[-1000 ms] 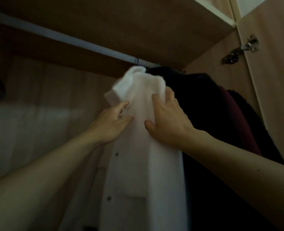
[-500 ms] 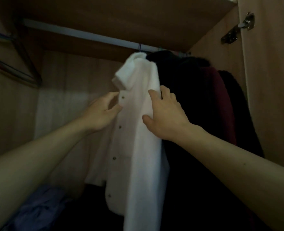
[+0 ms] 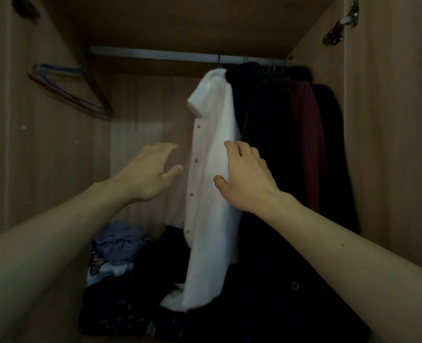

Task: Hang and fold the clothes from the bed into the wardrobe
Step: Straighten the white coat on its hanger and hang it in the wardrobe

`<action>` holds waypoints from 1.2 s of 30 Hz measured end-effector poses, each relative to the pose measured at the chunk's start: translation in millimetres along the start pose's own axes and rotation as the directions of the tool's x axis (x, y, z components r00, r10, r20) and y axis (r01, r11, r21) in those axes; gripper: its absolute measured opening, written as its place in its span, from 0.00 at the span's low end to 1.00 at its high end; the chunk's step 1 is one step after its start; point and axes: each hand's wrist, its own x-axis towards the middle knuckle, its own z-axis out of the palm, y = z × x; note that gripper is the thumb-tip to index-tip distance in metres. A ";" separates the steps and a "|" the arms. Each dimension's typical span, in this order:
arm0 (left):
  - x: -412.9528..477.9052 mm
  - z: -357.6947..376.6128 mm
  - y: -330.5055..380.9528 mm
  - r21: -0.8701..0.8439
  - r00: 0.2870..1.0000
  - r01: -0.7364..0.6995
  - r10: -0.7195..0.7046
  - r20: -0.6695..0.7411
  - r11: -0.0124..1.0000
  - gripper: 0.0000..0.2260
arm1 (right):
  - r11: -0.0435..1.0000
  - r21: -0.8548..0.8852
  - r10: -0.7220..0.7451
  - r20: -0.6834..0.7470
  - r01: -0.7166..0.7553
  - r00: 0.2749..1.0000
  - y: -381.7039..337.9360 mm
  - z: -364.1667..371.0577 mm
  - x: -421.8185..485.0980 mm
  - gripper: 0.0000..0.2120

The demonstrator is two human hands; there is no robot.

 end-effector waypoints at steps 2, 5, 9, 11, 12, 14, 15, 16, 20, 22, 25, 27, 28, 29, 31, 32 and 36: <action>-15.0 -12.0 5.3 0.004 1.000 -0.012 0.012 -0.010 1.000 0.28 | 1.000 -0.015 0.007 0.026 -0.007 1.000 -8.0 -10.3 -17.1 0.34; -39.4 -23.2 10.8 -0.019 0.998 -0.049 0.049 -0.026 0.999 0.27 | 0.998 -0.051 0.031 0.045 -0.029 0.998 -15.8 -28.0 -42.9 0.33; -75.6 -23.4 13.6 -0.080 0.997 -0.073 0.072 -0.004 0.994 0.27 | 0.993 -0.058 0.106 0.056 -0.103 0.993 -25.7 -51.2 -79.4 0.35; -97.7 -20.0 15.9 -0.111 0.997 -0.067 0.069 0.018 0.992 0.27 | 0.989 -0.075 0.134 0.085 -0.127 0.987 -35.4 -60.0 -101.5 0.35; -108.2 -17.9 17.5 -0.133 0.997 -0.063 0.067 0.028 0.989 0.27 | 0.987 -0.092 0.142 0.106 -0.133 0.984 -40.4 -63.7 -113.5 0.35; -128.2 -15.3 24.7 -0.180 0.996 -0.057 0.068 0.058 0.982 0.28 | 0.983 -0.119 0.158 0.159 -0.140 0.975 -49.2 -71.7 -139.8 0.35; -136.4 -14.7 30.5 -0.206 0.995 -0.057 0.073 0.071 0.977 0.29 | 0.982 -0.128 0.164 0.179 -0.142 0.970 -51.8 -77.7 -152.5 0.35; -143.7 -14.3 37.6 -0.234 0.993 -0.052 0.075 0.092 0.971 0.29 | 0.980 -0.138 0.168 0.192 -0.143 0.967 -53.1 -85.6 -164.5 0.35; -169.6 -24.7 78.1 -0.316 0.985 -0.084 0.127 0.120 0.945 0.27 | 0.967 -0.160 0.223 0.160 -0.198 0.961 -47.3 -132.7 -209.6 0.35; -185.6 -34.8 100.2 -0.330 0.981 -0.129 0.170 0.098 0.935 0.26 | 0.960 -0.152 0.255 0.143 -0.233 0.956 -41.4 -158.2 -232.7 0.35; -214.6 -48.4 133.2 -0.328 0.971 -0.178 0.219 0.093 0.928 0.27 | 0.953 -0.161 0.281 0.137 -0.258 0.950 -30.6 -197.3 -268.1 0.35; -230.9 -56.1 157.3 -0.328 0.964 -0.201 0.246 0.102 0.923 0.28 | 0.944 -0.187 0.297 0.133 -0.271 0.946 -21.6 -223.2 -292.9 0.34; -237.8 -59.1 171.4 -0.329 0.961 -0.207 0.254 0.107 0.921 0.28 | 0.940 -0.198 0.308 0.133 -0.279 0.942 -16.5 -235.8 -306.4 0.34; -243.9 -61.6 187.4 -0.332 0.959 -0.215 0.262 0.105 0.918 0.28 | 0.935 -0.206 0.319 0.135 -0.289 0.938 -10.8 -247.4 -320.2 0.32; -256.4 -68.0 224.7 -0.356 0.959 -0.213 0.265 0.103 0.910 0.27 | 0.925 -0.227 0.342 0.158 -0.303 0.926 1.5 -269.5 -348.7 0.29; -263.8 -71.6 245.2 -0.377 0.959 -0.206 0.264 0.107 0.903 0.27 | 0.922 -0.235 0.352 0.177 -0.308 0.919 8.3 -280.5 -363.5 0.28; -302.9 -79.2 322.7 -0.440 0.948 -0.215 0.295 0.122 0.872 0.27 | 0.919 -0.208 0.374 0.198 -0.334 0.906 34.1 -325.6 -424.8 0.29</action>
